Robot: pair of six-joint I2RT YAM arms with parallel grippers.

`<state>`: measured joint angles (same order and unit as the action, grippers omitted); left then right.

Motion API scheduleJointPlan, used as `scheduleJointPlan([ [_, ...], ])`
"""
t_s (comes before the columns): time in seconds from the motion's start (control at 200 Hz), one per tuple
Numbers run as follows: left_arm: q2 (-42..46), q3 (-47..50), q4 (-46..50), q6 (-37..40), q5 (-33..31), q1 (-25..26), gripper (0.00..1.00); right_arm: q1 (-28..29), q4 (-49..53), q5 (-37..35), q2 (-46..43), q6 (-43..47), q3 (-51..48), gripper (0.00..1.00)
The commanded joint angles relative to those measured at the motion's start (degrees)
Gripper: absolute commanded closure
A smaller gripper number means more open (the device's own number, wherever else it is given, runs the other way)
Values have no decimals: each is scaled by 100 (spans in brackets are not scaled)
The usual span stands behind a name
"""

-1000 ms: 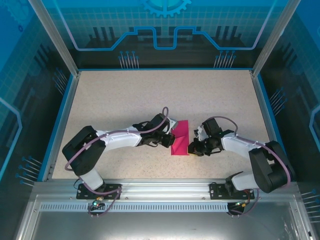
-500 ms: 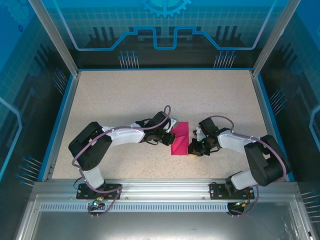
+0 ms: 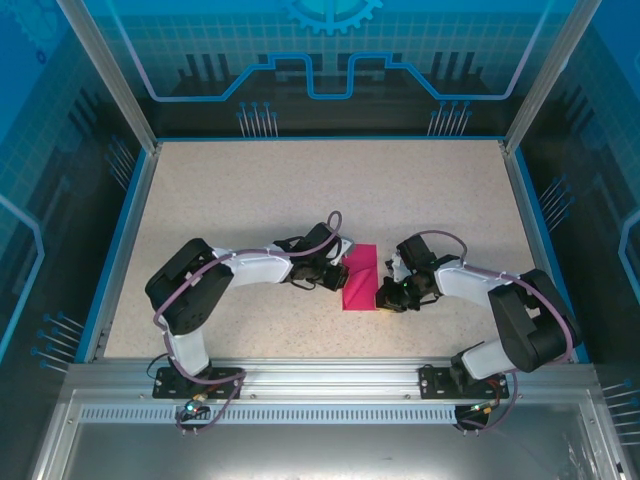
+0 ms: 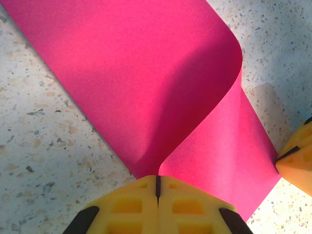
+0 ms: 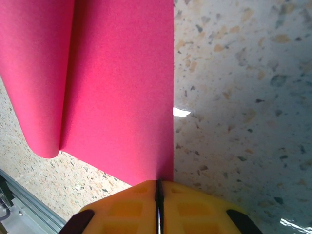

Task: Fold a paper plane with a square sheet of paper (fold left side to right side)
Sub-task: Fold the triangle a second time at the center of the table.

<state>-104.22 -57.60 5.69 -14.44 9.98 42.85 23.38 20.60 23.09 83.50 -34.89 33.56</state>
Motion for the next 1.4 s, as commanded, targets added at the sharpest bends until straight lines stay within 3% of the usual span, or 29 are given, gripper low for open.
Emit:
scheduleJointPlan([
  [0.0,-97,-178,-53,124,139,-66,100,82,330,-216,123,79,72,90],
  [1.205,-505,-400,41,188,167,-101,100,97,357,-217,206,150,72,89],
  [1.391,-555,-402,60,196,186,-99,100,41,193,-24,-171,134,59,89],
])
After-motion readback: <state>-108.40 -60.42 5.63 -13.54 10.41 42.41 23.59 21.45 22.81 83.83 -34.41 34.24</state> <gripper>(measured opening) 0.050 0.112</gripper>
